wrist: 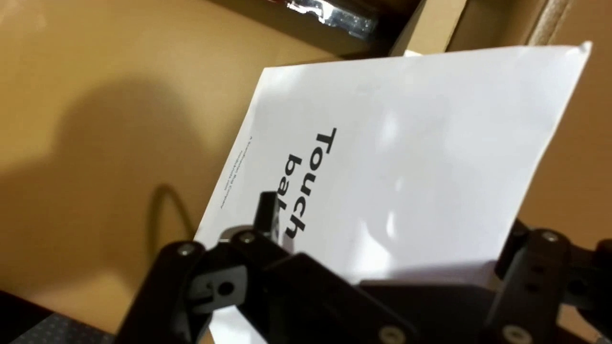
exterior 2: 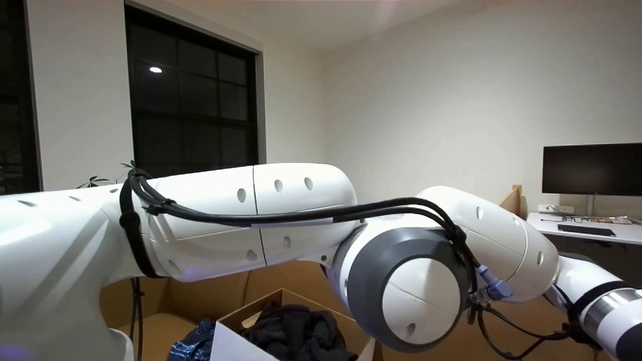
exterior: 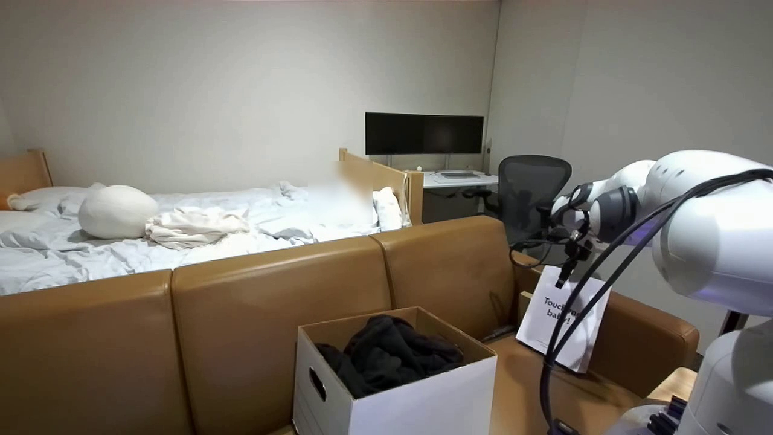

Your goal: Put the white paper bag in the box

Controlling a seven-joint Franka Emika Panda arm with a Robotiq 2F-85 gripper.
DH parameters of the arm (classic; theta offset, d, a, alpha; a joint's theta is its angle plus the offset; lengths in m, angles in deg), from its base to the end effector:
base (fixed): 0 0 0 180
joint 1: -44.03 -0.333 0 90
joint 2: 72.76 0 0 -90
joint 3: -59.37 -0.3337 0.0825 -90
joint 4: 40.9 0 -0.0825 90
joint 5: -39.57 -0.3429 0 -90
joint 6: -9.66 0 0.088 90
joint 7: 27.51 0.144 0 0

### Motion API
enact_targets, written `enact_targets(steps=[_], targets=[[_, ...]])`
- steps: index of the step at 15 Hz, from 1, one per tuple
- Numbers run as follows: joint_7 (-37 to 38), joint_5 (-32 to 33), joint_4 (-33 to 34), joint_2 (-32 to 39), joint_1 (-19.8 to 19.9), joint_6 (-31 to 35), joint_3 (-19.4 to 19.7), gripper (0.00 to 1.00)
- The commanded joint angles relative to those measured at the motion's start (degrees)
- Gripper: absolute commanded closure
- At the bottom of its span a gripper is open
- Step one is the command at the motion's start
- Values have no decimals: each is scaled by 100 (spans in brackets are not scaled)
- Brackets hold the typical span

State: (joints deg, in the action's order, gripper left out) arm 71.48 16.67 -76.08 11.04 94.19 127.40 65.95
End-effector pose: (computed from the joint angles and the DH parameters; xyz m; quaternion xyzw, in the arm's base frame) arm 0.4865 -0.5955 0.0517 -0.1655 0.9790 0.0528 0.1062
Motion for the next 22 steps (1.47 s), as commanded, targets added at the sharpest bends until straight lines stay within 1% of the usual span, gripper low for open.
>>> enact_targets(steps=[1, 2, 4, 6, 8, 12, 13, 14, 16, 18, 22], targets=[[-203, 299, 273, 18, 87, -843, -213, 27], [-257, 328, 327, 16, 94, -1124, -274, 32], [-254, 360, 321, 14, 70, -1486, -340, 46], [-215, 370, 232, 3, 49, -1605, -377, 58], [-122, 370, 190, 12, 32, -1478, -370, 71], [-206, 367, 244, 12, 51, -1401, -386, 96], [-238, 376, 274, 12, 55, -1440, -386, 99], [-248, 388, 296, 12, 54, -1479, -379, 100], [-282, 456, 335, 12, 36, -1535, -339, 100], [-483, 559, 441, 13, 30, -1801, -327, 100], [-1310, 766, 947, 14, 54, -3154, -372, 100]])
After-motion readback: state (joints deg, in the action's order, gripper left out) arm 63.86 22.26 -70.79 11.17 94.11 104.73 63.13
